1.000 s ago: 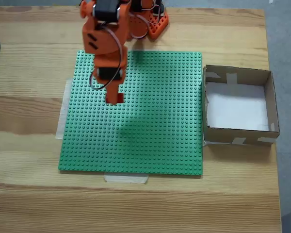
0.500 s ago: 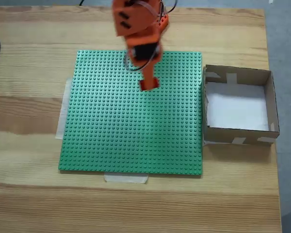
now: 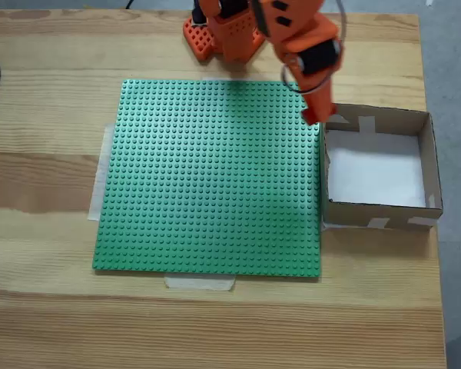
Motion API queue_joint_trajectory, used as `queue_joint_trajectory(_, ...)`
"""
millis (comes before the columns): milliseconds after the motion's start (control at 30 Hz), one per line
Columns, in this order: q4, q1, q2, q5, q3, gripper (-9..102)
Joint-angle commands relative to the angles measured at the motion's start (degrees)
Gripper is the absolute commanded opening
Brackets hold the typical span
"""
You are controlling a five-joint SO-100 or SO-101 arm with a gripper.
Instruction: Pick the red lego block and put it in the box.
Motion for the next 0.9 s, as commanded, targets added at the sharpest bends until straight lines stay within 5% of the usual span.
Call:
queue_joint_trajectory(0, 0.88, -2.37, -3.52, 0.79, -7.21, -1)
queue_joint_trajectory(867, -3.96, -12.48, -26.89, 2.11, -18.54, -1)
